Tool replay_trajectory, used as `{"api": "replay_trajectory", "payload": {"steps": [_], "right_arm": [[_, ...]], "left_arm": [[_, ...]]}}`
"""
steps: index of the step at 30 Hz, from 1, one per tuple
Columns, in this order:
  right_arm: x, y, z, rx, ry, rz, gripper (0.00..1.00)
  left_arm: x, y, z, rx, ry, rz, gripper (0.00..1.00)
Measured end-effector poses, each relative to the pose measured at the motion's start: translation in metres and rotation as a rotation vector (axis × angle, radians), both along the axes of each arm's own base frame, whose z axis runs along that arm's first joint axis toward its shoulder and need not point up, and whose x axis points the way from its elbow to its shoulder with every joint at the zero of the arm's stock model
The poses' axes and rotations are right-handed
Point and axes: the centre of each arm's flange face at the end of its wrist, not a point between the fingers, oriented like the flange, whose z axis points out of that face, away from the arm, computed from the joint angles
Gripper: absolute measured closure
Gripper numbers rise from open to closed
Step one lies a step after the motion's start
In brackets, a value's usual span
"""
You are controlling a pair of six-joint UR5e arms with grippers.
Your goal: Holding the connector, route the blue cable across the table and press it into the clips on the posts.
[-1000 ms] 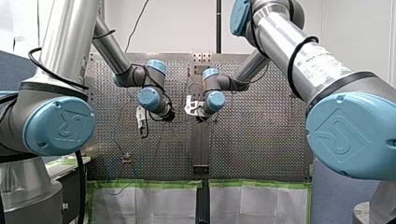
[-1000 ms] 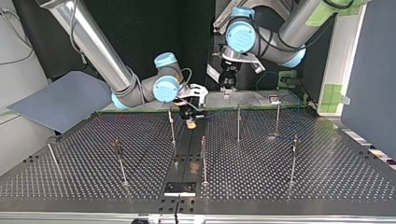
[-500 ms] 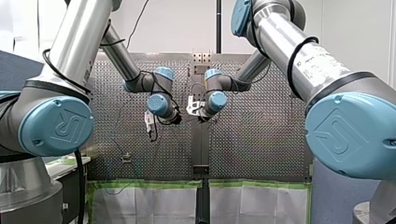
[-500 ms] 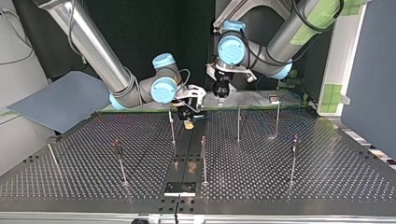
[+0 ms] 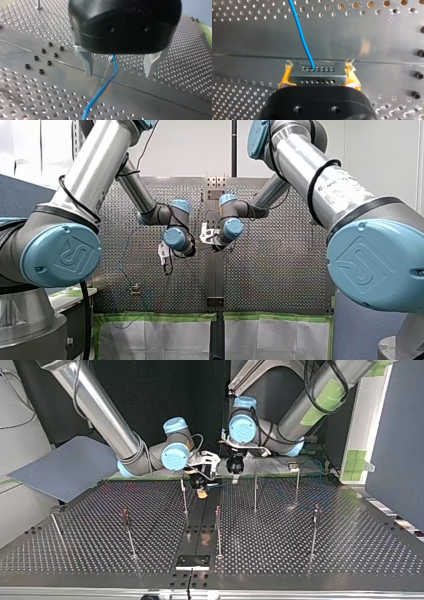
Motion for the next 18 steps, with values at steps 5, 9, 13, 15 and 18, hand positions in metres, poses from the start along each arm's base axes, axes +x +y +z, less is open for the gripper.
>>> {"api": "replay_trajectory", "payload": {"steps": [5,9,13,15,18], "right_arm": [[0.001,0.001,0.000,-0.001,0.000,0.003,1.00],[0.001,0.001,0.000,-0.001,0.001,0.002,1.00],[0.000,0.000,0.000,-0.001,-0.001,0.001,1.00],[0.000,0.000,0.000,-0.001,-0.002,0.000,1.00],[0.000,0.000,0.000,0.000,-0.003,-0.001,1.00]], "left_arm": [[0.014,-0.003,-0.007,0.003,0.003,0.010,0.00],[0.025,-0.004,-0.004,-0.003,-0.013,0.020,0.00],[0.030,-0.004,-0.006,-0.001,-0.012,0.021,0.00],[0.029,-0.006,-0.012,0.007,-0.002,0.014,0.00],[0.029,-0.008,-0.026,0.021,0.017,0.011,0.00]]}}
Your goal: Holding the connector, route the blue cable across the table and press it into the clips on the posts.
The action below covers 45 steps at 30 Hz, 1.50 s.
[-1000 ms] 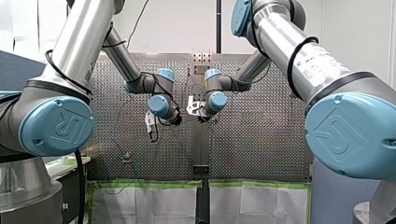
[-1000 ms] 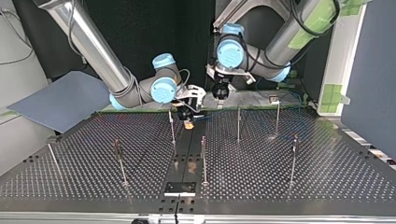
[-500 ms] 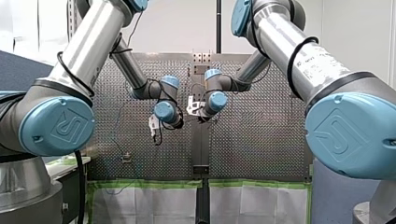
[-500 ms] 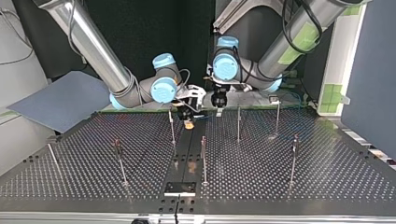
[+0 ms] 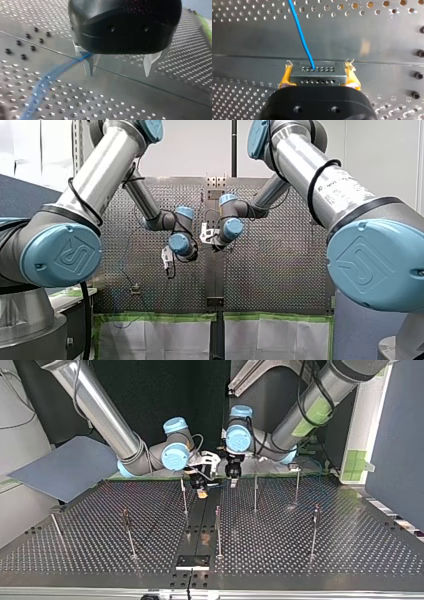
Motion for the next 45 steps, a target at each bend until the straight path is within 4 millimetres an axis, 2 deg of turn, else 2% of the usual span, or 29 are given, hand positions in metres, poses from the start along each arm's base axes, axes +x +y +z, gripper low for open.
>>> {"api": "replay_trajectory", "payload": {"steps": [6,9,10,11,12,13,14,15,16,17,18,19,20,22,33,38,45], "right_arm": [[0.000,0.000,0.001,-0.001,-0.001,0.000,1.00],[0.000,0.000,0.001,-0.001,-0.001,0.000,1.00],[0.000,0.000,0.000,-0.001,-0.001,0.000,1.00],[0.000,0.000,0.000,-0.001,-0.001,0.000,1.00],[0.000,0.000,0.000,-0.001,-0.001,0.000,1.00],[0.000,0.000,0.000,-0.001,-0.001,0.000,1.00],[0.000,0.000,0.000,-0.001,-0.001,0.000,1.00],[0.000,0.000,0.000,-0.001,-0.001,0.000,1.00],[0.000,0.000,0.000,0.000,-0.001,0.000,1.00],[0.000,0.000,0.000,0.000,-0.001,0.000,1.00],[0.000,0.000,0.000,0.000,-0.001,0.000,1.00],[0.000,0.000,0.000,0.000,-0.001,0.000,1.00],[0.000,0.000,0.000,0.000,-0.001,0.001,1.00],[0.000,0.000,0.000,-0.001,-0.001,0.002,1.00],[0.001,0.002,0.008,-0.008,0.002,0.011,1.00],[-0.003,0.004,0.032,-0.021,-0.011,0.010,1.00],[-0.012,0.013,0.068,-0.023,-0.012,0.007,1.00]], "left_arm": [[0.004,0.000,-0.019,0.018,0.025,0.015,0.00],[0.005,0.000,-0.022,0.021,0.030,0.016,0.00],[0.005,-0.001,-0.021,0.023,0.031,0.017,0.19],[0.005,-0.001,-0.021,0.024,0.030,0.018,0.26],[0.006,-0.002,-0.020,0.025,0.030,0.019,0.26],[0.006,-0.002,-0.019,0.025,0.030,0.020,0.35],[0.006,-0.003,-0.019,0.026,0.029,0.021,0.48],[0.007,-0.003,-0.019,0.026,0.028,0.022,0.48],[0.007,-0.003,-0.018,0.026,0.027,0.022,0.58],[0.007,-0.004,-0.018,0.026,0.025,0.022,0.73],[0.007,-0.004,-0.018,0.027,0.023,0.023,0.73],[0.007,-0.004,-0.017,0.029,0.022,0.026,0.87],[0.008,-0.004,-0.017,0.031,0.020,0.030,0.96],[0.009,-0.003,-0.016,0.036,0.015,0.041,1.00],[0.014,-0.009,0.006,0.039,-0.004,0.051,1.00],[0.009,-0.009,0.023,0.042,-0.005,0.060,1.00],[0.001,-0.005,0.056,0.049,-0.014,0.098,1.00]]}}
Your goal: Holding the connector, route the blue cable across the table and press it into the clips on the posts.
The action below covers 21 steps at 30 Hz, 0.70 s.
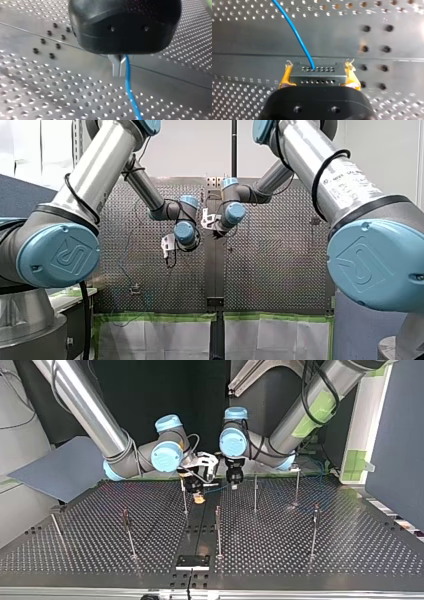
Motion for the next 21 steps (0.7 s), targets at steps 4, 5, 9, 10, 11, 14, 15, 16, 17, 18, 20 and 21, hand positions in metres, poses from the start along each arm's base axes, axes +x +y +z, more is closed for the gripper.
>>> {"api": "replay_trajectory", "payload": {"steps": [4,5,9,10,11,14,15,16,17,18,20,21], "right_arm": [[-0.009,0.005,0.013,0.004,-0.002,-0.005,1.00],[-0.012,0.007,0.016,0.004,-0.003,-0.008,1.00],[-0.025,0.012,0.027,0.006,-0.005,-0.019,1.00],[-0.028,0.013,0.029,0.006,-0.005,-0.021,1.00],[-0.032,0.015,0.032,0.006,-0.006,-0.023,1.00],[-0.040,0.019,0.041,0.002,-0.010,-0.027,1.00],[-0.042,0.020,0.045,0.000,-0.012,-0.027,1.00],[-0.044,0.022,0.049,-0.003,-0.015,-0.025,1.00],[-0.046,0.024,0.055,-0.007,-0.019,-0.021,1.00],[-0.047,0.025,0.059,-0.009,-0.021,-0.017,1.00],[-0.049,0.030,0.071,-0.015,-0.031,-0.003,1.00],[-0.050,0.032,0.077,-0.017,-0.036,0.003,1.00]], "left_arm": [[-0.005,0.001,0.017,0.001,-0.005,0.002,1.00],[-0.006,0.001,0.022,0.002,-0.006,0.002,1.00],[-0.013,0.002,0.043,-0.001,-0.017,0.000,1.00],[-0.015,0.002,0.047,-0.002,-0.021,0.001,1.00],[-0.016,0.003,0.052,-0.003,-0.024,0.003,1.00],[-0.022,0.005,0.066,-0.006,-0.035,0.009,1.00],[-0.024,0.006,0.071,-0.008,-0.040,0.011,1.00],[-0.026,0.007,0.075,-0.009,-0.044,0.012,1.00],[-0.028,0.007,0.079,-0.011,-0.048,0.013,1.00],[-0.030,0.008,0.083,-0.013,-0.053,0.013,1.00],[-0.034,0.010,0.091,-0.017,-0.061,0.013,1.00],[-0.036,0.010,0.096,-0.018,-0.065,0.012,1.00]]}}
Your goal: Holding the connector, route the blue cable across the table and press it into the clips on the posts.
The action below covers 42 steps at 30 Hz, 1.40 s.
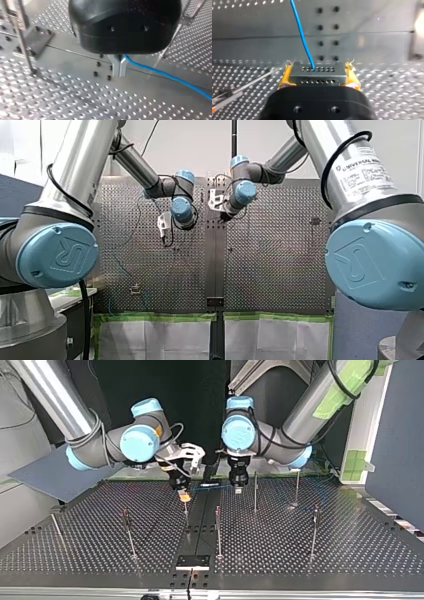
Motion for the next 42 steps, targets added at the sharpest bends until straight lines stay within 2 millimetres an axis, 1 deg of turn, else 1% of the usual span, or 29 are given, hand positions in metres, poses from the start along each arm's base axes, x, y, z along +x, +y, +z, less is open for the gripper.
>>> {"api": "replay_trajectory", "payload": {"steps": [11,17,21,24,27,28,32,35,37,42], "right_arm": [[-0.013,0.020,0.063,-0.051,-0.055,0.033,1.00],[-0.023,0.032,0.099,-0.093,-0.091,0.051,1.00],[-0.029,0.039,0.120,-0.117,-0.118,0.072,1.00],[-0.030,0.038,0.122,-0.115,-0.129,0.084,1.00],[-0.028,0.033,0.112,-0.098,-0.124,0.088,1.00],[-0.027,0.031,0.108,-0.093,-0.122,0.089,1.00],[-0.024,0.025,0.097,-0.080,-0.115,0.090,1.00],[-0.023,0.022,0.095,-0.079,-0.118,0.097,1.00],[-0.021,0.020,0.097,-0.079,-0.124,0.104,1.00],[-0.018,0.013,0.108,-0.085,-0.157,0.110,1.00]], "left_arm": [[-0.016,0.005,0.048,-0.026,-0.064,-0.006,1.00],[-0.022,0.007,0.081,-0.051,-0.118,-0.022,1.00],[-0.027,0.012,0.104,-0.067,-0.158,-0.023,1.00],[-0.031,0.016,0.119,-0.078,-0.185,-0.021,1.00],[-0.034,0.018,0.133,-0.088,-0.210,-0.034,1.00],[-0.034,0.017,0.133,-0.089,-0.211,-0.040,1.00],[-0.028,0.013,0.130,-0.094,-0.220,-0.064,1.00],[-0.024,0.011,0.129,-0.104,-0.230,-0.082,1.00],[-0.019,0.009,0.126,-0.105,-0.225,-0.092,1.00],[-0.006,0.005,0.114,-0.092,-0.203,-0.096,1.00]]}}
